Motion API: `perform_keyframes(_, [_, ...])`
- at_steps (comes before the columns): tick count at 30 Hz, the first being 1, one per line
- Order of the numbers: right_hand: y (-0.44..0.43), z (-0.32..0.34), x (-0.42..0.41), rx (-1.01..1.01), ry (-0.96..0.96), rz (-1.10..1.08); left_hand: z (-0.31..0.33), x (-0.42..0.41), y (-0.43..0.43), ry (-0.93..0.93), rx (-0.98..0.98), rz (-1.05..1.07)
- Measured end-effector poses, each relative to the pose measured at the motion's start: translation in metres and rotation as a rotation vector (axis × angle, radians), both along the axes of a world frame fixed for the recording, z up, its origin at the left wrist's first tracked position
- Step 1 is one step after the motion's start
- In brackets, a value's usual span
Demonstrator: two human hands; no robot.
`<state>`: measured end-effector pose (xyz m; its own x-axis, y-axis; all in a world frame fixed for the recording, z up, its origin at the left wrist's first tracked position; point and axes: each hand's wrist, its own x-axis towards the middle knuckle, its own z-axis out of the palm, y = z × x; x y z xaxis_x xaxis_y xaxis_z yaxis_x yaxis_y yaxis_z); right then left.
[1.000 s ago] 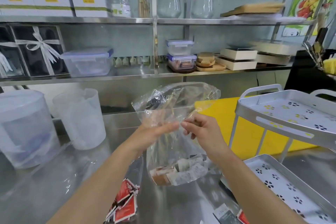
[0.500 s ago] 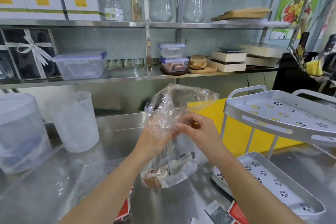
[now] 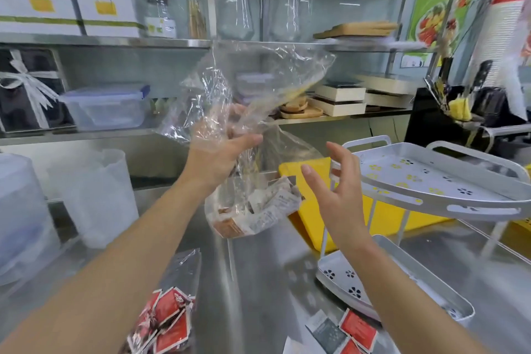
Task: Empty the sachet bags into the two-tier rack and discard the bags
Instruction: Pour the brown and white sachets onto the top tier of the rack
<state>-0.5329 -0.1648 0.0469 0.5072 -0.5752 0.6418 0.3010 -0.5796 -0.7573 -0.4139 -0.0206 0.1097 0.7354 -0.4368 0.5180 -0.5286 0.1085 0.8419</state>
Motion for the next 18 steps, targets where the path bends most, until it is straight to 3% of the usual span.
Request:
perform_keyframes(6, [-0.016, 0.019, -0.008, 0.382, -0.074, -0.010, 0.048, -0.009, -0.012, -0.015, -0.094, -0.003])
perform_keyframes(9, [-0.027, 0.032, -0.015, 0.529, -0.069, 0.118, 0.071, -0.014, -0.024, 0.065, -0.205, -0.072])
perform_keyframes(14, [-0.039, 0.055, -0.032, 0.460, -0.067, 0.194, 0.097, -0.028, -0.054, 0.198, -0.240, -0.278])
perform_keyframes(18, [-0.051, 0.072, -0.049, 0.435, -0.176, 0.128, 0.105, -0.043, -0.088, 0.219, -0.290, -0.293])
